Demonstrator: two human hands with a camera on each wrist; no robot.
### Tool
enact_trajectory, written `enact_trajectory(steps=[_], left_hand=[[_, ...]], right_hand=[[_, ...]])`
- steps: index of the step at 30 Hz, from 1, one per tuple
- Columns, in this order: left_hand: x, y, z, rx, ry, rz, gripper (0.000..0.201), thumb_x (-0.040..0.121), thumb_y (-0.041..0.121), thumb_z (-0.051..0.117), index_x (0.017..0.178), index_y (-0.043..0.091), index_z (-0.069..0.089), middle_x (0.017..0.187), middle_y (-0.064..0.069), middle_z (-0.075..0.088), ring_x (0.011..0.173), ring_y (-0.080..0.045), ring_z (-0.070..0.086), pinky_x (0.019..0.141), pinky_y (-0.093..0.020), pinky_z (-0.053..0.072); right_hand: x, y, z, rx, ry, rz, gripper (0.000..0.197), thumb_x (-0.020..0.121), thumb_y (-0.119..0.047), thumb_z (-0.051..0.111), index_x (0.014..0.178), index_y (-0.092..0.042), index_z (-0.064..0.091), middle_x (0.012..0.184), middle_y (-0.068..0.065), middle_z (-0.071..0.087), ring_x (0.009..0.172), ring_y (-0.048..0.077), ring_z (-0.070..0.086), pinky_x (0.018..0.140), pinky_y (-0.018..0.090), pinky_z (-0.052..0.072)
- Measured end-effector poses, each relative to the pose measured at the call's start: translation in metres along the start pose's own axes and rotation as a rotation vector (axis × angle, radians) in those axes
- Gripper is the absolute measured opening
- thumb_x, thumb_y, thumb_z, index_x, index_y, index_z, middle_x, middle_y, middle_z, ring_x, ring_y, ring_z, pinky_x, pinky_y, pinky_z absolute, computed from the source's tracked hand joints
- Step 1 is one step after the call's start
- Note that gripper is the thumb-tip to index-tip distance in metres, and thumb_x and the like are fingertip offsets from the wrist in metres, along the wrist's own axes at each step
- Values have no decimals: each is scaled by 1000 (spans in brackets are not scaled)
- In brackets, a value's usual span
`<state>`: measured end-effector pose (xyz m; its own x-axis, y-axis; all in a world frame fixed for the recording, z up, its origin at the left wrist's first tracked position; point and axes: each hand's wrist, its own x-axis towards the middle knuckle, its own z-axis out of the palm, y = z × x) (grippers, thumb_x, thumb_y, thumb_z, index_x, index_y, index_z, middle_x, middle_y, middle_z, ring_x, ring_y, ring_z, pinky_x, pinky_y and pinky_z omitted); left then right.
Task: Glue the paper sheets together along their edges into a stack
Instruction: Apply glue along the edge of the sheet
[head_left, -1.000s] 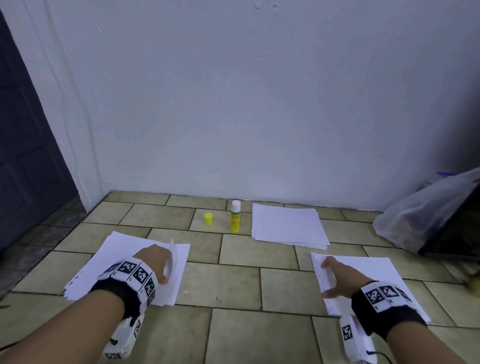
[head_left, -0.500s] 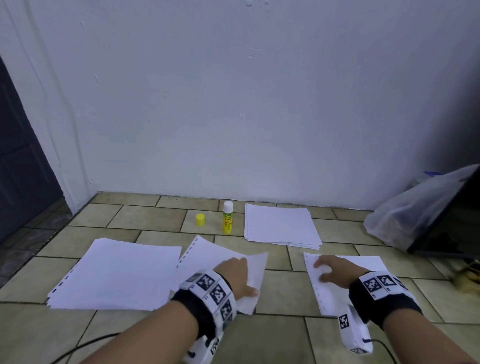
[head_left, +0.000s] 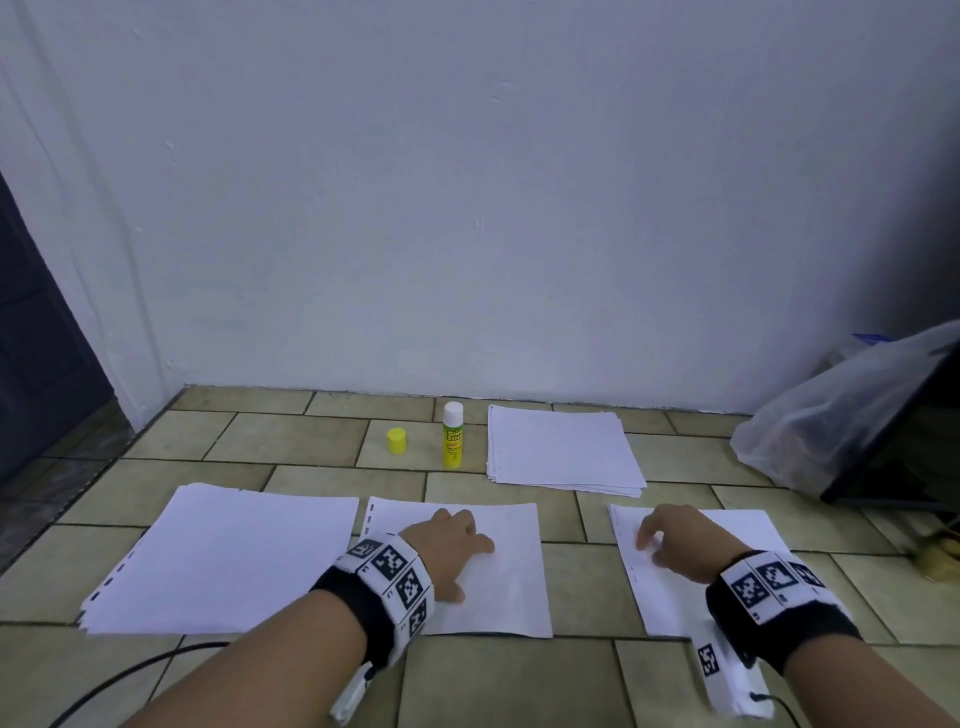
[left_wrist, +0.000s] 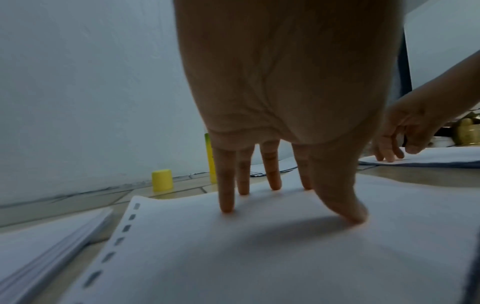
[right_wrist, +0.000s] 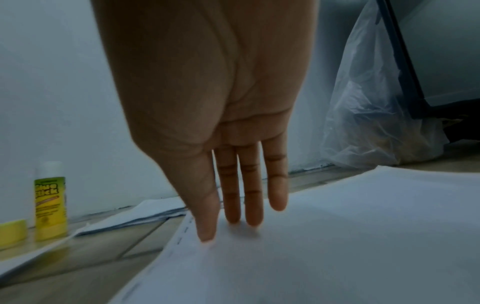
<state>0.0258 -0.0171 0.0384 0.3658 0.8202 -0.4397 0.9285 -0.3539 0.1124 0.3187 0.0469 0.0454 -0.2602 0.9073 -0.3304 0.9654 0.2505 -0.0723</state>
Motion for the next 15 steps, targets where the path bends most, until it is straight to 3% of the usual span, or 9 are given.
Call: enact_trajectory(steps=[3,5,9,13,14,15], left_hand=[[1,-12,-6,82,-145,51,80,94,26,60,155,27,8,161,-1,1,146,-25,9,117,-40,18],[2,-18,-9,155,-254,80,94,91,24,65,154,24,-4,161,-1,-12,148,-26,-3,119,-43,8],[4,-23,-6,206,-315,90,108,85,18,72,152,22,-13,160,-2,-20,147,-30,-11,117,-55,14],[8,-27,-1,131,-315,107,111,82,18,75,153,21,-11,160,-4,-19,147,-33,-13,117,-55,12],[9,-28,-2,119,-327,107,113,81,24,76,152,21,-11,159,-4,-19,146,-33,-15,117,-54,9],[8,-27,-6,106,-353,114,118,77,43,77,152,20,-11,159,-3,-20,145,-31,-17,117,-53,6]], right_hand=[[1,-6,-10,-49,-67,25,22,92,-20,57,111,-20,68,123,-3,58,113,12,53,94,18,39],[6,-20,-18,-76,-57,61,25,90,-24,60,113,-17,69,121,0,62,112,15,57,95,24,45],[26,-64,-34,101,135,-20,25,85,-26,64,109,-20,70,115,-2,65,106,14,59,90,25,47],[56,-121,-41,418,197,-127,34,85,-31,69,115,-17,66,111,1,66,105,13,59,85,19,41],[64,-133,-41,484,198,-120,37,84,-31,69,118,-16,64,113,2,66,107,14,59,85,19,41],[73,-144,-40,541,191,-105,42,84,-32,69,122,-16,60,115,2,64,109,15,58,86,20,41]])
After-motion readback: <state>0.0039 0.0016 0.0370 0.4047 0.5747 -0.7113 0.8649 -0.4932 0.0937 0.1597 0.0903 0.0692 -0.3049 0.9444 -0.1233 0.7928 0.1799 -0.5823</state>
